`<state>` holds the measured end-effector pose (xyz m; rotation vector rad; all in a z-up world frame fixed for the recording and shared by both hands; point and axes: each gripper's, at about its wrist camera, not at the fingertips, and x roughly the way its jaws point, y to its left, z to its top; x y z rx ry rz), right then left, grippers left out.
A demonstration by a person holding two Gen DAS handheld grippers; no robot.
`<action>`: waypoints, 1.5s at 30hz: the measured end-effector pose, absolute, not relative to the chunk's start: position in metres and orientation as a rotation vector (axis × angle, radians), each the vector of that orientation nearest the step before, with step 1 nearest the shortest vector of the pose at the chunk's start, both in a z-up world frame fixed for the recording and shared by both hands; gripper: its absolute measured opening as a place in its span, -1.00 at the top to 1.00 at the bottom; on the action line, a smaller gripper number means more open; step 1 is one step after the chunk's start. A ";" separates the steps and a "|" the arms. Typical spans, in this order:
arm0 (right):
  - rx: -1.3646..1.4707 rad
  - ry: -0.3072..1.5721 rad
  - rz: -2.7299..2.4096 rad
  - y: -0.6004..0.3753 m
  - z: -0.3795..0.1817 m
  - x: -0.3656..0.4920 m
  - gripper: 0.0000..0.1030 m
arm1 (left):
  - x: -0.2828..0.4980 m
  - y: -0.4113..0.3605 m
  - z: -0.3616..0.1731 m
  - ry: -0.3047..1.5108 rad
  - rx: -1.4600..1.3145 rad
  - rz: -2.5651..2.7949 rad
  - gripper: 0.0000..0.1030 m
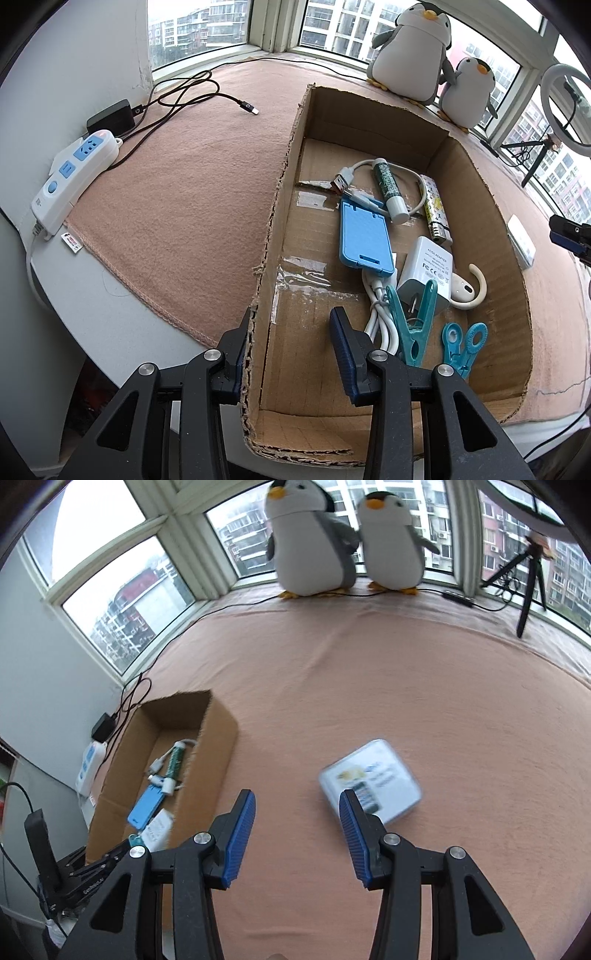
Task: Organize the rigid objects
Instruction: 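Move the right gripper to the clear boxed card package and grasp it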
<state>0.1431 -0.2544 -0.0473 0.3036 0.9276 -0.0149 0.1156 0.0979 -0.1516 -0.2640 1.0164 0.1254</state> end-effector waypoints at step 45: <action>-0.173 1.266 0.097 -0.261 -0.106 0.213 -0.56 | 0.115 0.096 -0.150 1.018 -0.254 0.142 0.21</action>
